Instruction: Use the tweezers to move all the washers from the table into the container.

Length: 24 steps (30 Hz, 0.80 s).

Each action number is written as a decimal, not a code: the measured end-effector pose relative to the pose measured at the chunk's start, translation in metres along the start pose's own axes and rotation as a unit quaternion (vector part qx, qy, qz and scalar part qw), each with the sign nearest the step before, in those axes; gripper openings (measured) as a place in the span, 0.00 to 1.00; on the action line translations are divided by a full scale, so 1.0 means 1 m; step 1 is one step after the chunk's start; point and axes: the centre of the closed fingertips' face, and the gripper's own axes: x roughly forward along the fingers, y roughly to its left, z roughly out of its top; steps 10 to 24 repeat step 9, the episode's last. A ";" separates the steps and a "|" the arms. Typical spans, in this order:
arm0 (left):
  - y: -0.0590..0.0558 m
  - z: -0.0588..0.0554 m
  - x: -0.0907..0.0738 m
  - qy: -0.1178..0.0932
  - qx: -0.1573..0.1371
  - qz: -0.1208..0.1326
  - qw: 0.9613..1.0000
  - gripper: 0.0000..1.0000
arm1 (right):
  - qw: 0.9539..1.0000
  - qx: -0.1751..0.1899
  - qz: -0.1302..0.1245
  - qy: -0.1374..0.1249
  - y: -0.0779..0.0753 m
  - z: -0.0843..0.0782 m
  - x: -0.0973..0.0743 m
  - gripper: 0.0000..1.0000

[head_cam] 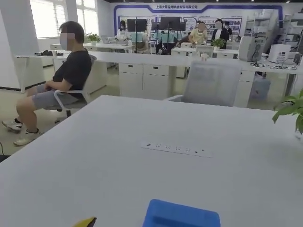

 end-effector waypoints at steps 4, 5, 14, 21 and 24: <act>-0.006 0.004 -0.001 -0.011 -0.016 -0.016 1.000 0.99 | 1.000 -0.009 0.019 0.017 0.009 -0.003 0.001 0.81; -0.003 0.005 -0.002 -0.013 -0.009 -0.010 1.000 0.99 | 1.000 -0.011 0.021 0.018 0.010 -0.003 0.001 0.81; 0.000 0.006 -0.002 -0.016 -0.012 -0.003 1.000 0.99 | 0.999 0.005 0.042 0.020 0.016 -0.004 0.003 0.80; 0.000 0.006 -0.002 -0.016 -0.012 -0.003 1.000 0.99 | 0.999 0.005 0.042 0.020 0.016 -0.004 0.003 0.80; 0.000 0.006 -0.002 -0.016 -0.012 -0.003 1.000 0.99 | 0.999 0.005 0.042 0.020 0.016 -0.004 0.003 0.80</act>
